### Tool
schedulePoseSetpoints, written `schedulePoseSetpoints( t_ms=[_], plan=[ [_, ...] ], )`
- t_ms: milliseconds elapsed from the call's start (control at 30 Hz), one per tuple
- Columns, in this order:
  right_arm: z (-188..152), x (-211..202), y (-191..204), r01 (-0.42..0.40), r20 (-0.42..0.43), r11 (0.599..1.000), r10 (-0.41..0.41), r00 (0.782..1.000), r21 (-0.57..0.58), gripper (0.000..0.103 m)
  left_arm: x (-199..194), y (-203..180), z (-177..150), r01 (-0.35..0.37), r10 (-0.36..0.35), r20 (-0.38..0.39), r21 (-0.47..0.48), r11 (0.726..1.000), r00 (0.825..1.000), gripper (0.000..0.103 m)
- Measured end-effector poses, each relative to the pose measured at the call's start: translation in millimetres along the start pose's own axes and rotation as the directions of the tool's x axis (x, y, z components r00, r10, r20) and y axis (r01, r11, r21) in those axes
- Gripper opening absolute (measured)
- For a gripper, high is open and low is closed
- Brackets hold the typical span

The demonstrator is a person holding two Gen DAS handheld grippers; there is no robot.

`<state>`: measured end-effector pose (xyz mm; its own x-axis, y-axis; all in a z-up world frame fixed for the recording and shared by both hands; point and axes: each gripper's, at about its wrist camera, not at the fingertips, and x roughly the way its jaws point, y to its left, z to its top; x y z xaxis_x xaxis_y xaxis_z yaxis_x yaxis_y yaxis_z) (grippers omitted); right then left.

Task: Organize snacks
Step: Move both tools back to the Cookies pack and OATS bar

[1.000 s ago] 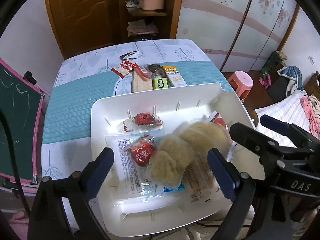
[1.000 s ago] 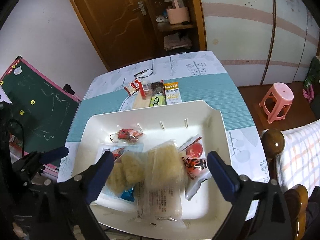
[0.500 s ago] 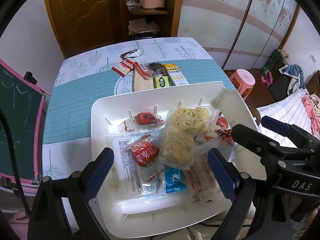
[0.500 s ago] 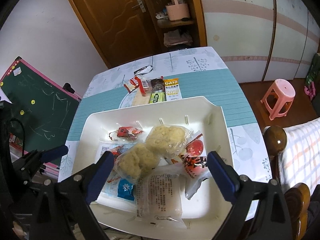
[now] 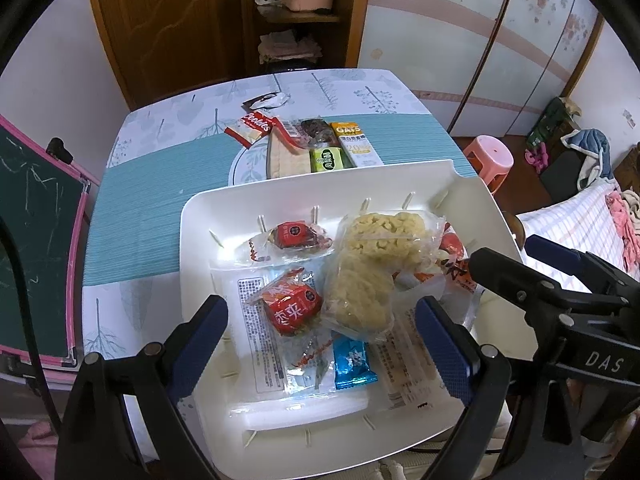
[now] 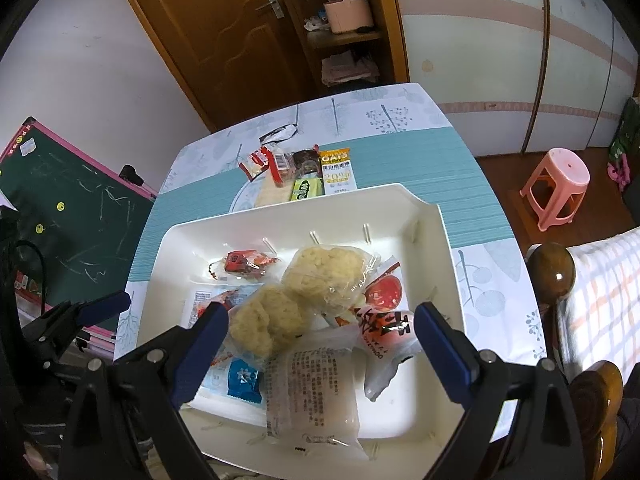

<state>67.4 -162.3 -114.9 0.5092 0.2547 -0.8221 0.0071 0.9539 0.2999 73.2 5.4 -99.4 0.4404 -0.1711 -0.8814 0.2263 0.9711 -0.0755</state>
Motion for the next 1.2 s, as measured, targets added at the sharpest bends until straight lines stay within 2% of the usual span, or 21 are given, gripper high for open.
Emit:
schedulePoseSetpoints(
  t_ms=[100, 267, 500, 700, 833, 933, 1033, 1133, 1200],
  plan=[
    [2.8, 0.4, -2.1, 0.011, -0.008, 1.000, -0.011, 1.000, 0.012, 0.095, 0.4, 2.4, 3.5, -0.011, 0.011, 0.008, -0.001, 1.000, 1.000, 0.094],
    [15.8, -2.9, -8.5, 0.026, 0.005, 1.000, -0.026, 1.000, 0.018, 0.095, -10.4, 11.6, 16.8, -0.027, 0.029, 0.074, -0.021, 0.999, 0.997, 0.094],
    [46.4, -3.6, -0.8, 0.194, 0.050, 0.975, -0.190, 0.981, -0.111, 0.095, -19.3, 41.6, 56.2, -0.073, 0.080, 0.139, -0.058, 0.996, 0.987, 0.094],
    [85.4, -0.1, 9.9, 0.291, 0.112, 0.934, -0.273, 0.955, -0.208, 0.095, -16.1, 60.2, 101.7, -0.126, 0.128, 0.164, -0.023, 0.992, 0.978, 0.094],
    [114.4, 9.4, 15.0, 0.279, 0.117, 0.932, -0.259, 0.959, -0.231, 0.095, -2.9, 64.1, 134.3, -0.184, 0.171, 0.187, 0.054, 0.981, 0.967, 0.094],
    [136.2, 26.3, 18.4, 0.250, 0.086, 0.937, -0.236, 0.968, -0.243, 0.095, 16.7, 64.6, 155.0, -0.191, 0.169, 0.168, 0.129, 0.973, 0.971, 0.094],
    [156.3, 53.2, 19.1, 0.215, 0.022, 0.945, -0.217, 0.976, -0.247, 0.095, 50.5, 69.0, 177.9, -0.179, 0.159, 0.109, 0.212, 0.961, 0.981, 0.094],
    [174.8, 88.7, 13.6, 0.177, -0.076, 0.958, -0.199, 0.977, -0.226, 0.094, 85.3, 74.1, 196.7, -0.142, 0.137, 0.040, 0.278, 0.950, 0.990, 0.094],
    [183.5, 115.6, 8.4, 0.164, -0.141, 0.965, -0.194, 0.971, -0.205, 0.088, 108.4, 80.0, 207.9, -0.142, 0.146, 0.007, 0.297, 0.944, 0.989, 0.094]
  ],
)
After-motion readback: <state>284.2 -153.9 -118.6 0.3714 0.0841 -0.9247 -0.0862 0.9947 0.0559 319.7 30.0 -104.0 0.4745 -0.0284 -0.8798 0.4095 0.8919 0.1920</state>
